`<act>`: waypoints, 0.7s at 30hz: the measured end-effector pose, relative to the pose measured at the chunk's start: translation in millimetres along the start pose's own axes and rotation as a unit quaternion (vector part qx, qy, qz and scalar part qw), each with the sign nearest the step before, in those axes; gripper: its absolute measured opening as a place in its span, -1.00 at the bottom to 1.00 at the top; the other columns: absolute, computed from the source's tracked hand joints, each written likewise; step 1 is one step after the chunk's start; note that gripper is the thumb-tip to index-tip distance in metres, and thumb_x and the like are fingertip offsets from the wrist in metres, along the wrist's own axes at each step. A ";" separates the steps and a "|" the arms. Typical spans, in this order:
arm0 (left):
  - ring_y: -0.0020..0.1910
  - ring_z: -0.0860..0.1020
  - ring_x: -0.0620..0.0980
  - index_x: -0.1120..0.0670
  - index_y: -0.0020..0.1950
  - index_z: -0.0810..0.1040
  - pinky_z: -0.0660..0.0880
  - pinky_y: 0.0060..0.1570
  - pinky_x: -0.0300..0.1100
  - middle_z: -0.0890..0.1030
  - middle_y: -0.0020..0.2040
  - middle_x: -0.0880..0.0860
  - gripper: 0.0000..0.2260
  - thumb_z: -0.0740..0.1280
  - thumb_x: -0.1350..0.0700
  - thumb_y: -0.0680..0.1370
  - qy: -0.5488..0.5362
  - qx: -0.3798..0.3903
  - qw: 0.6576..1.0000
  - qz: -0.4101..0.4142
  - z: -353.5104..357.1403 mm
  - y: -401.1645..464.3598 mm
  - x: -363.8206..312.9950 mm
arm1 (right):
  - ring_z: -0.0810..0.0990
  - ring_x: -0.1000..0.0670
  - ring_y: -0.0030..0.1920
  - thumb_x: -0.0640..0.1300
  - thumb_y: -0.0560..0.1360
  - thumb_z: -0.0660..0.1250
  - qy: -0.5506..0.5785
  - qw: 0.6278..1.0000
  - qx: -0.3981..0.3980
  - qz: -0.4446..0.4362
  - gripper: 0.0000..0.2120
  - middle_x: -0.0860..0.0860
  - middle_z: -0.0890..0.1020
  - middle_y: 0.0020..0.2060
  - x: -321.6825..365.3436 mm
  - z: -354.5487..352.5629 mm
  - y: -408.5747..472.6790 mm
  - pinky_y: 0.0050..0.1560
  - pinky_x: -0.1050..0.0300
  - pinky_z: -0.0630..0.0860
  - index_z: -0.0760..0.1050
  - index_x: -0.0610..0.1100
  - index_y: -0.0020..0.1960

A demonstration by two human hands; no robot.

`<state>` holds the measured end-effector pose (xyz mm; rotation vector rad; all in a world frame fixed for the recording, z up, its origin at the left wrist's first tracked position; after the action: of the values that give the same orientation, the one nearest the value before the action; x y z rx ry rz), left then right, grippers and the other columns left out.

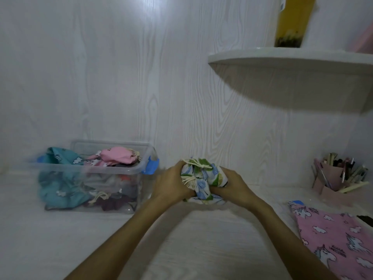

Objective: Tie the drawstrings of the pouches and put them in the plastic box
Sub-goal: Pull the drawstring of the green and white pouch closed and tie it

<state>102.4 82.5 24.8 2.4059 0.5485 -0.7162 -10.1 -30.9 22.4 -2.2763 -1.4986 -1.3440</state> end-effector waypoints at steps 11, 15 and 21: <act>0.06 0.58 0.06 -0.16 0.21 0.49 0.42 -0.08 -0.18 0.64 0.07 -0.05 -0.37 0.34 -0.17 0.13 0.121 -0.122 0.985 -0.003 -232.9 1.5 -43.2 | 0.62 0.07 0.03 -0.26 0.41 0.46 0.165 0.973 -0.054 -0.152 -0.60 -0.04 0.64 0.07 198.4 -1.9 53.0 0.05 0.25 0.57 0.52 -0.19 0.23; -0.06 0.55 0.07 -0.11 0.17 0.50 0.41 -0.11 -0.15 0.63 -0.02 -0.03 -0.46 0.44 -0.12 0.19 0.158 -0.149 0.975 -0.046 -281.5 7.3 -8.6 | 0.62 0.03 0.04 -0.22 0.38 0.49 0.163 0.969 -0.072 -0.174 -0.60 0.00 0.64 0.03 230.6 39.2 89.8 0.12 0.08 0.56 0.54 -0.14 0.19; 0.16 0.51 0.08 0.06 0.34 0.40 0.45 0.17 -0.09 0.53 0.26 0.06 -0.35 0.53 -0.05 0.32 0.167 0.044 0.964 -0.204 -215.3 3.9 114.6 | 0.56 -0.08 0.14 0.12 0.45 0.35 -0.085 0.994 0.055 -0.036 -0.54 0.01 0.60 0.14 160.7 140.2 109.3 0.17 -0.05 0.47 0.38 -0.01 0.28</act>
<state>271.6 237.2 108.2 2.5400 1.1983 -0.5012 180.9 96.4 91.2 -2.3396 -1.6766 -1.0766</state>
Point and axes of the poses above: each hand's wrist, its own y-axis towards the middle knuckle, its own z-axis out of the palm, x = y × z, the point moved 10 cm from there along y, towards the middle knuckle
